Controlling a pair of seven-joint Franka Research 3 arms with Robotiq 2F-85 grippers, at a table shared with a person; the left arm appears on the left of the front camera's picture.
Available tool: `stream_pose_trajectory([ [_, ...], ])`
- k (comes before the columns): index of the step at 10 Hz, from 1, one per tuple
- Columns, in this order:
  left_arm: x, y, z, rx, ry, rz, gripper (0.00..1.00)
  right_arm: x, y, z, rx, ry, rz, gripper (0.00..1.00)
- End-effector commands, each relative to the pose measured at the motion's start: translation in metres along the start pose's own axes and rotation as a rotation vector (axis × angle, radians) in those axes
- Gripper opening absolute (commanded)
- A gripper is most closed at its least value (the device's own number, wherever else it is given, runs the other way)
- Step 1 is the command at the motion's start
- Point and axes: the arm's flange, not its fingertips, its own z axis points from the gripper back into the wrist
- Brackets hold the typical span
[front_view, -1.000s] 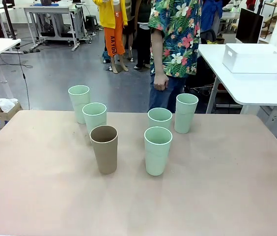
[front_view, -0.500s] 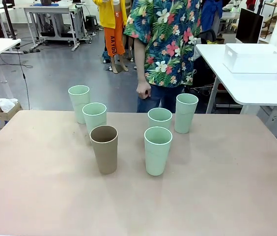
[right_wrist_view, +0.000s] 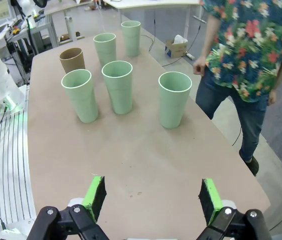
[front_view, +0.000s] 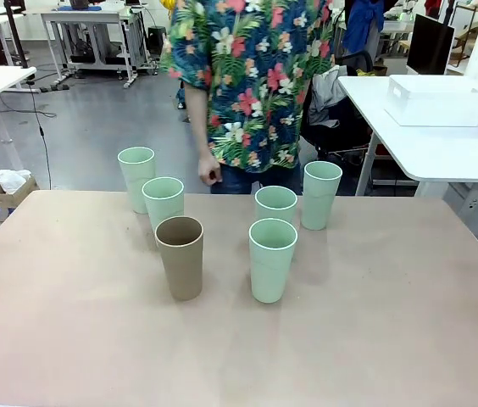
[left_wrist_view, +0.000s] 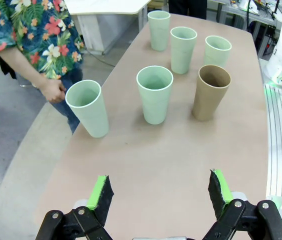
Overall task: Stack the cups and store them in the basket.
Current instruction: Pick up two Reusable plastic cups , one in each hand.
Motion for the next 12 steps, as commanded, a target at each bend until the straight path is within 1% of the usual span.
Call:
stream_pose_trajectory([
  [1, 0.0008, -0.0001, 0.0004, -0.003, -0.004, -0.004, 1.00, 0.0012, -0.0031, -0.0009, -0.004, -0.034, 0.027, 1.00],
  [12, 0.0008, -0.0001, 0.0004, -0.003, -0.004, -0.004, 1.00, 0.0012, -0.0031, -0.0009, -0.004, -0.034, 0.027, 1.00],
])
